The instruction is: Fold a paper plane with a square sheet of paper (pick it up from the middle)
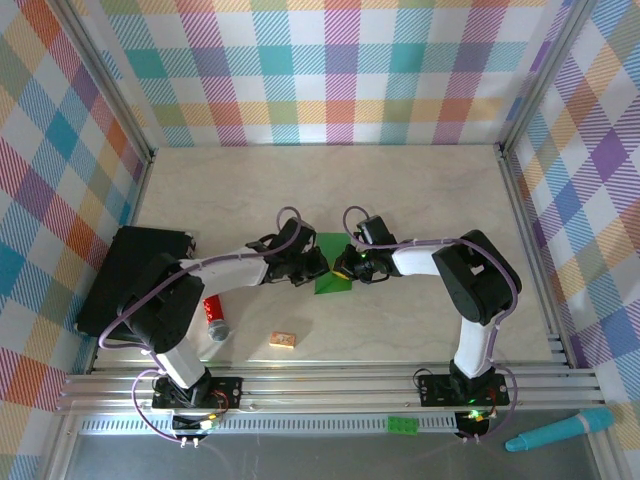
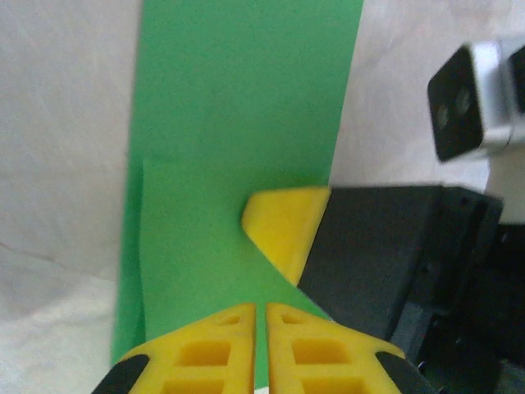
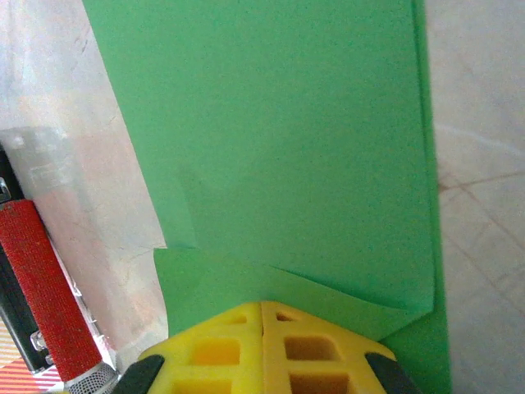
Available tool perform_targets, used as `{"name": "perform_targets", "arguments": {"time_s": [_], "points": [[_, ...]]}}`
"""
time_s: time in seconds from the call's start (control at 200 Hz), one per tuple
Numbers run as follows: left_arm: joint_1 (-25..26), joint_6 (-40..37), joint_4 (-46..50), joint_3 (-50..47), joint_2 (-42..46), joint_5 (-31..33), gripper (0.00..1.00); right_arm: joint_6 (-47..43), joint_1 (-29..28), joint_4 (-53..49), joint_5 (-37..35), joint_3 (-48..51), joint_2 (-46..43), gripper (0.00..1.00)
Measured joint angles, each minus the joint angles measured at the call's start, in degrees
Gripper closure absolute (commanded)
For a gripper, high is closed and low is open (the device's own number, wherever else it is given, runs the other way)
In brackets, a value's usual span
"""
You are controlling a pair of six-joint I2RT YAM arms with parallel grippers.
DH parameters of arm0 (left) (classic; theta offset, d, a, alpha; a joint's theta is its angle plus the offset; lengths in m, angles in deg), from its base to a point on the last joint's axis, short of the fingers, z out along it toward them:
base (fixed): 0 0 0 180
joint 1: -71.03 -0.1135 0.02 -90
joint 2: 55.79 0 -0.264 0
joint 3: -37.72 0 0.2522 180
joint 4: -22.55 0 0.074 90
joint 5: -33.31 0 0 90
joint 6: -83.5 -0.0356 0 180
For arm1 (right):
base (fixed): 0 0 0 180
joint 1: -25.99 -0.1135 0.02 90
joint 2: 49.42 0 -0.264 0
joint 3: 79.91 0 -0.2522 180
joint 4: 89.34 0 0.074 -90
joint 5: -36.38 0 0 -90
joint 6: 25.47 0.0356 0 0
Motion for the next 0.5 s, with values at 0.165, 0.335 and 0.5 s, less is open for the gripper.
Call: {"name": "perform_targets", "arguments": {"time_s": [0.165, 0.335, 0.5], "points": [[1.2, 2.1, -2.4, -0.1, -3.6, -1.4, 0.99, 0.4, 0.0, 0.0, 0.0, 0.0, 0.0, 0.98], [1.2, 2.5, -2.9, -0.1, -5.9, -1.9, 1.0, 0.4, 0.0, 0.0, 0.0, 0.0, 0.0, 0.98], [1.2, 2.5, -3.1, 0.0, -6.9, -1.9, 1.0, 0.4, 0.0, 0.0, 0.0, 0.0, 0.0, 0.98]]}}
